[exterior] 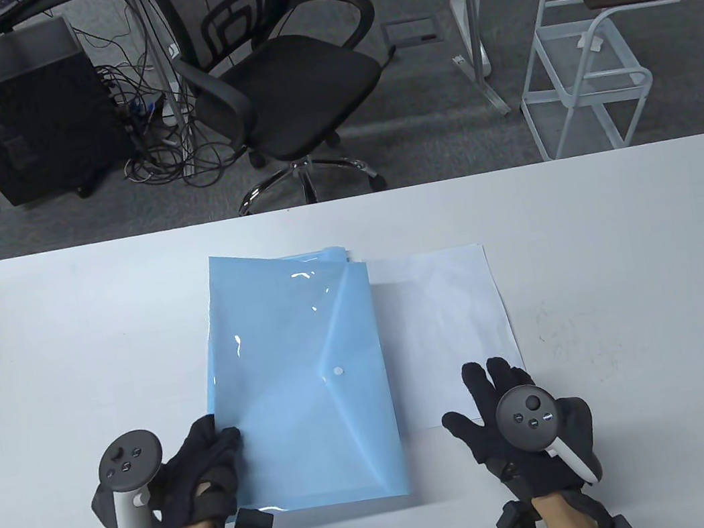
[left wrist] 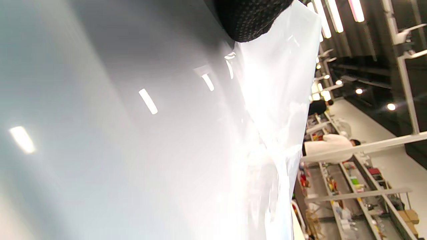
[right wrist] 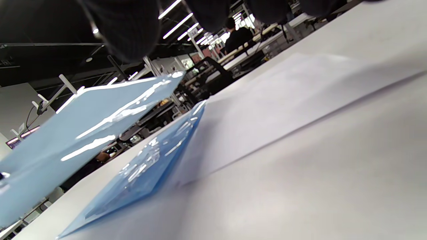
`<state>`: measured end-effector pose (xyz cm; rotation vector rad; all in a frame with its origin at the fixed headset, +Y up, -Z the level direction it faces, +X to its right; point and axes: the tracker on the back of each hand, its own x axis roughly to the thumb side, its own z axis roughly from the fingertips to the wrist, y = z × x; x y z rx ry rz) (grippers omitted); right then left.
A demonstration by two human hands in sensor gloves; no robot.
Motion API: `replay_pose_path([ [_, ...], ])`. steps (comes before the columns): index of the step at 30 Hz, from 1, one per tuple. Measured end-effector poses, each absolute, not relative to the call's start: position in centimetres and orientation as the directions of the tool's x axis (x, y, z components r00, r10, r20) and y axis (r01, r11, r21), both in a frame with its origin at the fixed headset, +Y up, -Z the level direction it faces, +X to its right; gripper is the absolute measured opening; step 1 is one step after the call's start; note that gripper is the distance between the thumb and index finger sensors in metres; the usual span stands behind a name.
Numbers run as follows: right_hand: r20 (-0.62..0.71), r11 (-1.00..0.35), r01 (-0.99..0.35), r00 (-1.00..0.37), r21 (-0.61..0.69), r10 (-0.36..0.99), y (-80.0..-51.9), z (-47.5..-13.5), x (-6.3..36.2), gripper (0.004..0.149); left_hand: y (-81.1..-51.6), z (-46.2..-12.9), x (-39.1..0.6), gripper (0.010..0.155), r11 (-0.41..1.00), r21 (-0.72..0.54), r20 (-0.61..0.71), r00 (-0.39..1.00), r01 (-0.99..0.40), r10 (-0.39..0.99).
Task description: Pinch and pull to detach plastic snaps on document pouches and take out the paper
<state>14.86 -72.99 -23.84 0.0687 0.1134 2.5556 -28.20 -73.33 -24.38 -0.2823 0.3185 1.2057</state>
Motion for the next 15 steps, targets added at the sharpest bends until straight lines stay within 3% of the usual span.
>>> replay_pose_path([
  [4, 0.028, -0.84, -0.532, -0.843, 0.11, 0.537, -73.2, -24.0, 14.5, 0.08, -76.3, -24.6, -28.4, 0.045, 0.244, -0.081, -0.454, 0.254, -0.966, 0.854],
  [15, 0.026, -0.842, -0.524, -0.847, 0.131, 0.531, -73.6, -23.8, 14.1, 0.08, -78.5, -24.3, -27.8, 0.047, 0.307, -0.145, -0.52, 0.337, -0.941, 0.785],
])
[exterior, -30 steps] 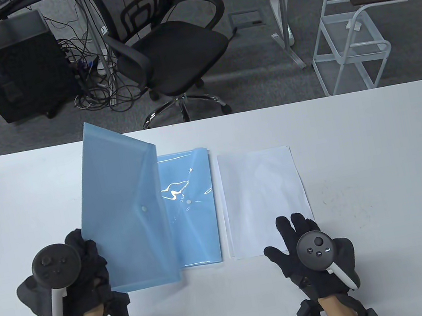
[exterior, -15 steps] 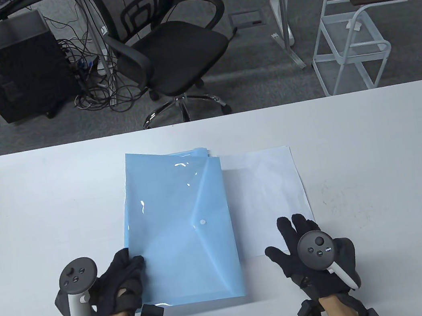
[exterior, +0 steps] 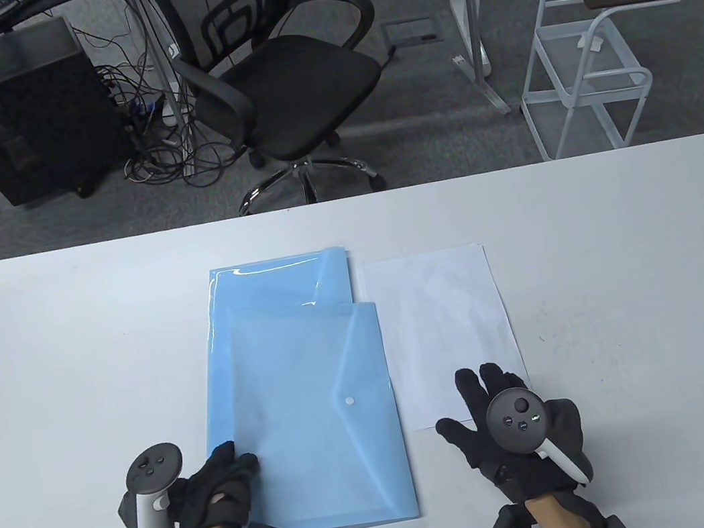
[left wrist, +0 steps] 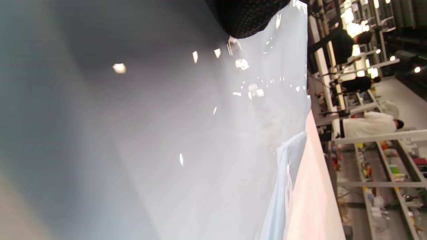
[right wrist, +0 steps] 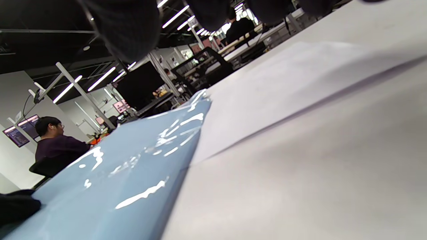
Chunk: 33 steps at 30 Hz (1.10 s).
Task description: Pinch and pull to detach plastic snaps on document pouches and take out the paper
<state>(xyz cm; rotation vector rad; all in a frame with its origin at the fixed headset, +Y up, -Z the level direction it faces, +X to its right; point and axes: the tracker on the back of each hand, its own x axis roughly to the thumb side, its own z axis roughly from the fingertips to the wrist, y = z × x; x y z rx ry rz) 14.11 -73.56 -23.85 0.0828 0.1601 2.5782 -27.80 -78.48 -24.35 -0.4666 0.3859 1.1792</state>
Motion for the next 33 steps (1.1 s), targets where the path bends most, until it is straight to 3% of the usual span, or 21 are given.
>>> replay_pose_path([
  [8, 0.057, -0.847, -0.506, -0.852, 0.16, 0.52, -73.5, -23.6, 12.9, 0.082, -78.7, -24.3, -27.7, 0.048, 0.348, -0.159, -0.526, 0.378, -0.924, 0.762],
  [20, 0.144, -0.843, -0.394, -0.871, 0.365, 0.47, -72.6, -25.1, 6.6, 0.099, -78.4, -24.2, -27.3, 0.048, 0.408, -0.159, -0.511, 0.428, -0.899, 0.745],
  [33, 0.21, -0.901, -0.145, -0.946, 0.408, 0.248, -74.6, -27.8, -0.8, 0.11, -78.1, -24.1, -27.0, 0.049, 0.447, -0.167, -0.491, 0.468, -0.879, 0.735],
])
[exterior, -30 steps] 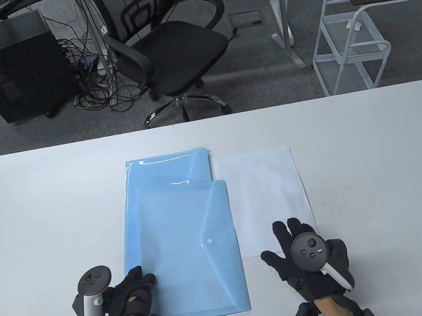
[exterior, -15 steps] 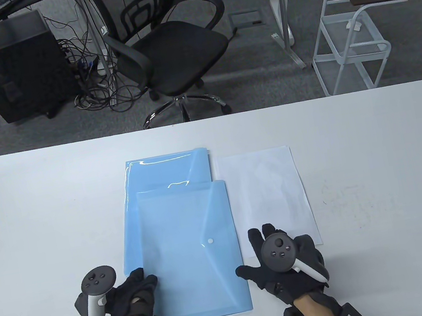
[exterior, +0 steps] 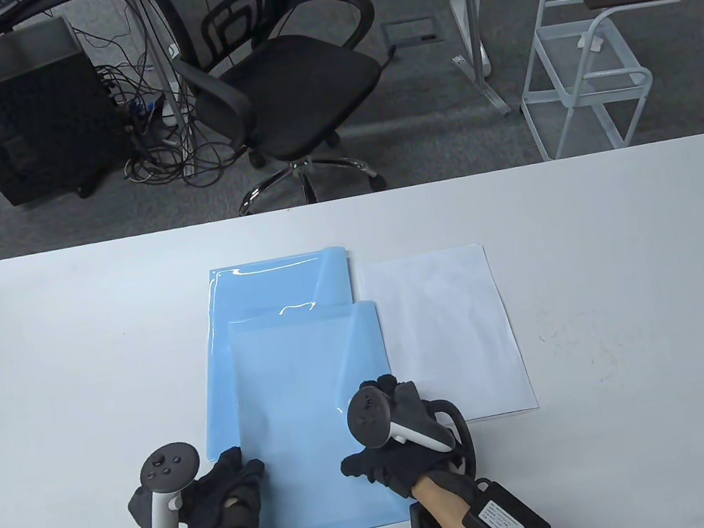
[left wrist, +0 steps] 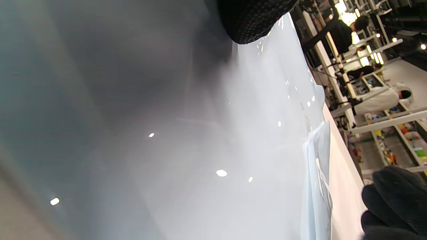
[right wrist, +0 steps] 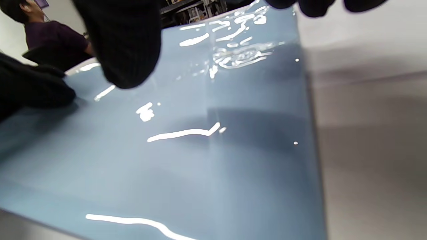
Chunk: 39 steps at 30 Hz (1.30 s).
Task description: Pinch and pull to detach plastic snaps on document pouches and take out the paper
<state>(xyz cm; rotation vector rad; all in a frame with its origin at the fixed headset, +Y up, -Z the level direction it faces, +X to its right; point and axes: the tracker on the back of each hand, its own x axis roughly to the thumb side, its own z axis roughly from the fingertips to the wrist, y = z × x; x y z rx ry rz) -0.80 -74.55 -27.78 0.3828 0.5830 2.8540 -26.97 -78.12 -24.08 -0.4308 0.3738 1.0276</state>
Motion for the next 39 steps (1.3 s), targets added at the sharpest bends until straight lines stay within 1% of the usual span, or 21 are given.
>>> replay_pose_path([
  [9, 0.237, -0.91, 0.011, -0.967, 0.414, 0.096, -76.2, -28.9, -2.7, 0.108, -78.2, -24.2, -26.9, 0.049, 0.457, -0.173, -0.486, 0.479, -0.873, 0.731],
  [15, 0.235, -0.895, 0.018, -0.967, 0.446, 0.097, -76.6, -29.5, -3.4, 0.097, -78.2, -24.3, -26.9, 0.049, 0.465, -0.183, -0.481, 0.491, -0.866, 0.726],
  [19, 0.22, -0.916, 0.04, -0.974, 0.399, 0.053, -76.9, -29.9, -4.3, 0.08, -78.2, -24.3, -26.9, 0.049, 0.453, -0.192, -0.486, 0.485, -0.871, 0.727],
  [22, 0.201, -0.935, 0.065, -0.98, 0.348, 0.007, -77.1, -30.3, -5.0, 0.076, -78.1, -24.3, -26.8, 0.049, 0.465, -0.196, -0.48, 0.498, -0.864, 0.723],
  [25, 0.192, -0.951, 0.154, -0.976, 0.268, -0.104, -77.3, -30.9, -6.1, 0.069, -78.1, -24.3, -26.6, 0.049, 0.486, -0.195, -0.472, 0.516, -0.852, 0.715],
  [29, 0.177, -0.956, 0.229, -0.964, 0.183, -0.197, -77.5, -31.6, -6.9, 0.062, -78.0, -24.3, -26.6, 0.049, 0.498, -0.194, -0.47, 0.526, -0.845, 0.709],
  [32, 0.165, -0.958, 0.239, -0.963, 0.157, -0.214, -77.6, -32.3, -7.0, 0.06, -78.0, -24.3, -26.6, 0.049, 0.505, -0.195, -0.468, 0.533, -0.84, 0.705],
  [35, 0.16, -0.959, 0.238, -0.964, 0.155, -0.214, -77.7, -32.6, -7.1, 0.06, -78.1, -24.4, -26.6, 0.049, 0.511, -0.197, -0.467, 0.539, -0.837, 0.701],
  [39, 0.163, -0.955, 0.27, -0.955, 0.12, -0.25, -78.0, -32.9, -7.5, 0.061, -78.0, -24.3, -26.5, 0.049, 0.515, -0.202, -0.466, 0.544, -0.833, 0.697],
])
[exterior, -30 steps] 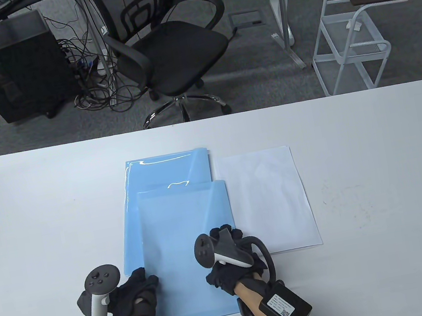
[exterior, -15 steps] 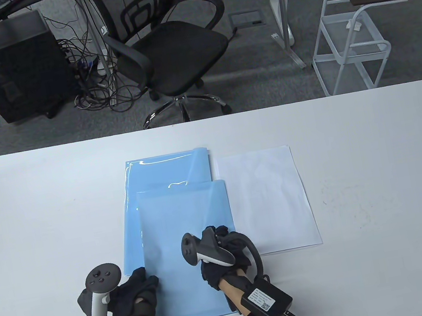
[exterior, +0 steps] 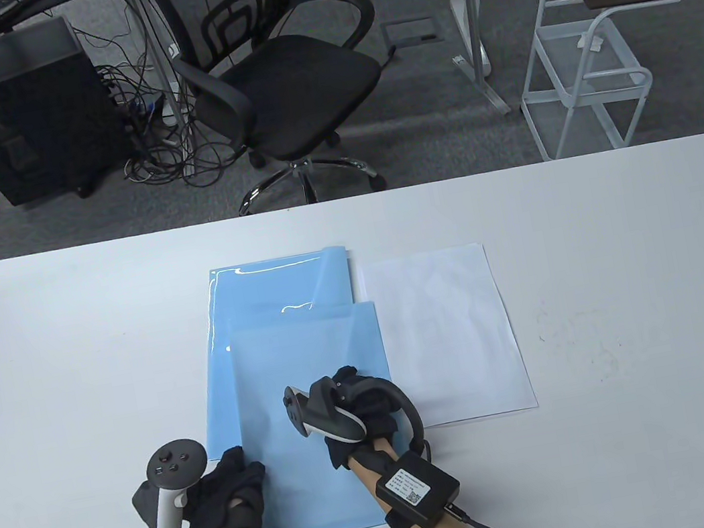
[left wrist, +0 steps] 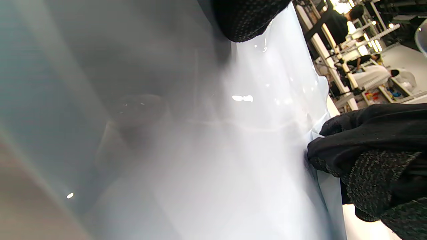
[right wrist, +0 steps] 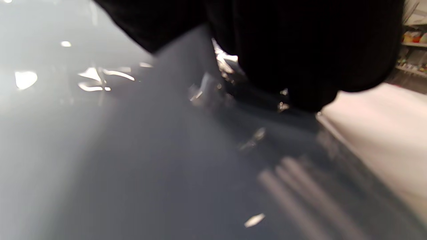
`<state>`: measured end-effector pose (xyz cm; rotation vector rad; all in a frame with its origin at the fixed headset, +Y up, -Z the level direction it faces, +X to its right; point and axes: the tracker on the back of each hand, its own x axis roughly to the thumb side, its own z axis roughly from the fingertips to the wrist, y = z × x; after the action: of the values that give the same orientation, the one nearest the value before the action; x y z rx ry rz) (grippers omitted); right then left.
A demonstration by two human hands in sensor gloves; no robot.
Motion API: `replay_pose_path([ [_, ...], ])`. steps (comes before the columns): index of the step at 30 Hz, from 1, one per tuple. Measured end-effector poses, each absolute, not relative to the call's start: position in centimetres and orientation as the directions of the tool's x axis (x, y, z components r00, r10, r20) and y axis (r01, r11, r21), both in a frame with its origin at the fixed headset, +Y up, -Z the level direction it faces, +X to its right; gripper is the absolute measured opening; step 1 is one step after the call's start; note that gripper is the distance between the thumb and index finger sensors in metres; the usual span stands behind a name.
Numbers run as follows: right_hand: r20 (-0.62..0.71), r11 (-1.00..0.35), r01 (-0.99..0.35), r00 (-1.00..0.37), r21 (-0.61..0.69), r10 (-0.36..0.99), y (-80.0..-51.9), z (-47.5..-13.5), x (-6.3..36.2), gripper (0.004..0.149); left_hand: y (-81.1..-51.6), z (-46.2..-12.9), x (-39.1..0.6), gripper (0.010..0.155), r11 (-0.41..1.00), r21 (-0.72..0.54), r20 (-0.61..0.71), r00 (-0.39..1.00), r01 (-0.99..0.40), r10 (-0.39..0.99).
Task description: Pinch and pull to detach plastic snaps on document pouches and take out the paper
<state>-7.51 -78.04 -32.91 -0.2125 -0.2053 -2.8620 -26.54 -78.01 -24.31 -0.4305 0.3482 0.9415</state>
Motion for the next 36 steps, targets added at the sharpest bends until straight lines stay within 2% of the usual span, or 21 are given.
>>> replay_pose_path([
  [10, 0.143, -0.959, 0.272, -0.955, 0.076, -0.259, -78.6, -33.1, -8.0, 0.059, -78.0, -24.3, -26.5, 0.049, 0.542, -0.204, -0.46, 0.568, -0.815, 0.682],
  [12, 0.106, -0.965, 0.262, -0.961, 0.031, -0.257, -78.6, -33.5, -7.3, 0.055, -78.0, -24.4, -26.5, 0.048, 0.551, -0.21, -0.458, 0.579, -0.808, 0.674],
  [18, 0.065, -0.99, 0.083, -0.995, 0.117, -0.076, -77.7, -33.8, -5.6, 0.063, -78.1, -24.3, -26.5, 0.048, 0.539, -0.2, -0.464, 0.564, -0.818, 0.683],
  [22, 0.068, -0.994, 0.005, -0.998, 0.107, 0.002, -77.0, -33.3, -4.3, 0.068, -78.1, -24.3, -26.4, 0.049, 0.536, -0.199, -0.465, 0.56, -0.821, 0.686],
  [25, 0.093, -0.999, 0.045, -0.995, 0.021, -0.043, -76.0, -32.7, -3.5, 0.071, -78.1, -24.2, -26.5, 0.048, 0.527, -0.198, -0.468, 0.552, -0.827, 0.69],
  [29, 0.139, -0.996, 0.09, -0.986, 0.002, -0.089, -75.2, -31.9, -2.7, 0.07, -78.1, -24.2, -26.5, 0.049, 0.518, -0.197, -0.472, 0.544, -0.832, 0.694],
  [36, 0.24, -0.966, 0.259, -0.936, -0.02, -0.257, -75.3, -30.3, -1.1, 0.074, -78.1, -24.2, -26.6, 0.049, 0.511, -0.196, -0.475, 0.537, -0.837, 0.698],
])
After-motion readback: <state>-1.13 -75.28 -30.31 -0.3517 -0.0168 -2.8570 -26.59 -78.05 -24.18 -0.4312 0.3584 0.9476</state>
